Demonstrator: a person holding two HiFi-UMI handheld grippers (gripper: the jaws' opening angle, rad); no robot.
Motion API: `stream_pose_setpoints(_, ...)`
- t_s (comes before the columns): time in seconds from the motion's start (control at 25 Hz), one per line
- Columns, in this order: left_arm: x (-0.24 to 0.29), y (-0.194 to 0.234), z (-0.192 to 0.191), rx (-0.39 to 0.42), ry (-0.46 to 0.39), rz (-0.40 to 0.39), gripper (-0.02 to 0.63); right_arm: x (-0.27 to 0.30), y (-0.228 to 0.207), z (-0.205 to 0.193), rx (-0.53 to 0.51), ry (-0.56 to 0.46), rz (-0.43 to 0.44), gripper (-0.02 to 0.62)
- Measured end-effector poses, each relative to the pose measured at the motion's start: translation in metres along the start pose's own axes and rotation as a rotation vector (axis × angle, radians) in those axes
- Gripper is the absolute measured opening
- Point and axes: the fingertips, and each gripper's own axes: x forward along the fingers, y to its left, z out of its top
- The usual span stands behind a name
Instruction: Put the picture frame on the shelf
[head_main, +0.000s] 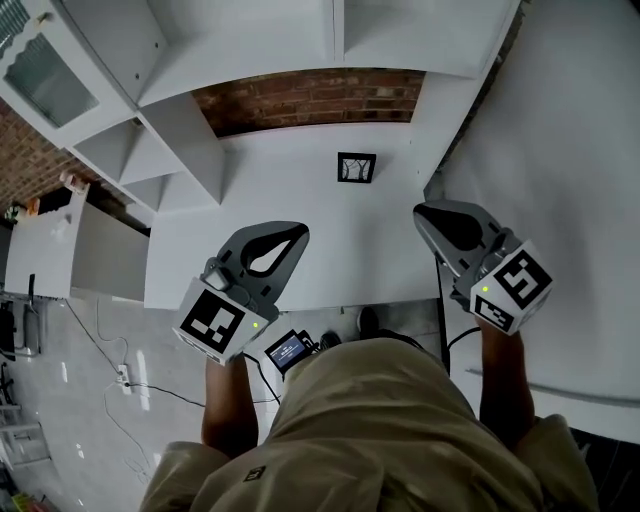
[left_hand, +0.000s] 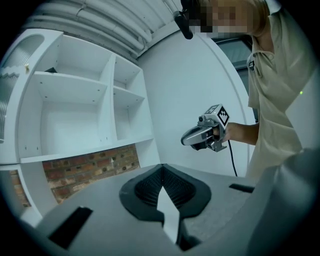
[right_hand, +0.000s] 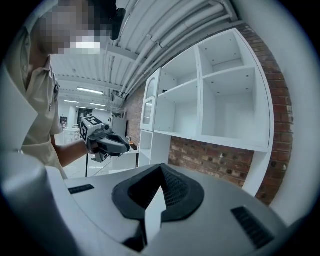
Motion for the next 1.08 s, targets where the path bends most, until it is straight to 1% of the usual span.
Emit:
stream_pose_setpoints(0.12, -0.001, -0.011, 0.002, 0.009, -0.001, -0.020, 0.006, -0.007, 0.008, -0.005, 0.000, 0.015, -0.007, 0.005)
stream_pose_setpoints(0.36, -0.002, -0.024, 0.003, -0.001, 0.002, -0.054, 0.006, -0.017, 0.021, -0.004, 0.011, 0.020, -0.009, 0.004)
stream_pose_setpoints(1.08, 0.007, -0.034, -0.009, -0.025, 0.021, -0.092, 0.006, -0.025, 0.018, -0.020, 0.052, 0.044, -0.032, 0.005)
